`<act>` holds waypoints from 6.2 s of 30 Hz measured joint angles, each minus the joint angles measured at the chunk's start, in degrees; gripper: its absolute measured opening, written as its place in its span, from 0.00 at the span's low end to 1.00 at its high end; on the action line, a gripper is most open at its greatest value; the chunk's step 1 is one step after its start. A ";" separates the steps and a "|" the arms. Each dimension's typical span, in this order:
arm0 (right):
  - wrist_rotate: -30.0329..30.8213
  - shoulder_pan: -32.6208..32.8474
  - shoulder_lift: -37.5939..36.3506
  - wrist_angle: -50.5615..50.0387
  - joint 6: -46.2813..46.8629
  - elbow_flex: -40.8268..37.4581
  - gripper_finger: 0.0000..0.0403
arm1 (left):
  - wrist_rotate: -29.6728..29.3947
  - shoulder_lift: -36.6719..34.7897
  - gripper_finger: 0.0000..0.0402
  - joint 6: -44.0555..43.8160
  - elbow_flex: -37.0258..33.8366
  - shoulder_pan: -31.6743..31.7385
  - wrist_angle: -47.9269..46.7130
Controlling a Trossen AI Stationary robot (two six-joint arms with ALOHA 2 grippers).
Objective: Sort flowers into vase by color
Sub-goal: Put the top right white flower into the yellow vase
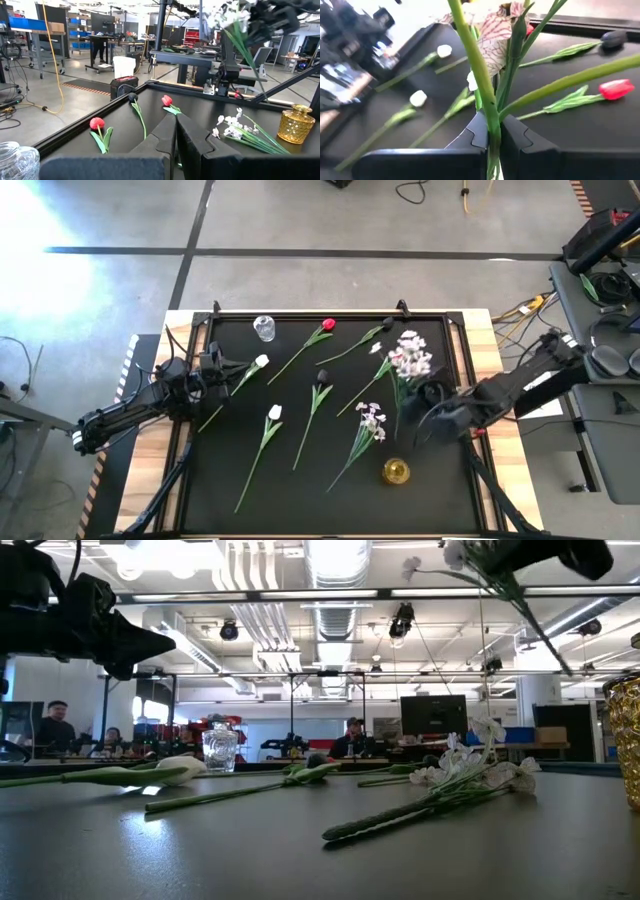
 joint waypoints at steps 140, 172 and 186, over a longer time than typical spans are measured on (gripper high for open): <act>7.01 25.62 -3.22 78.98 -64.83 -32.94 0.02 | 0.01 0.00 0.00 0.00 0.00 0.00 0.00; 5.94 25.03 5.01 72.88 -59.04 -28.13 0.46 | 0.01 0.00 0.00 -0.01 0.00 0.00 -0.01; -2.01 25.09 0.18 70.63 -55.98 -28.11 0.49 | 0.01 -0.01 0.00 0.00 0.00 -0.01 0.00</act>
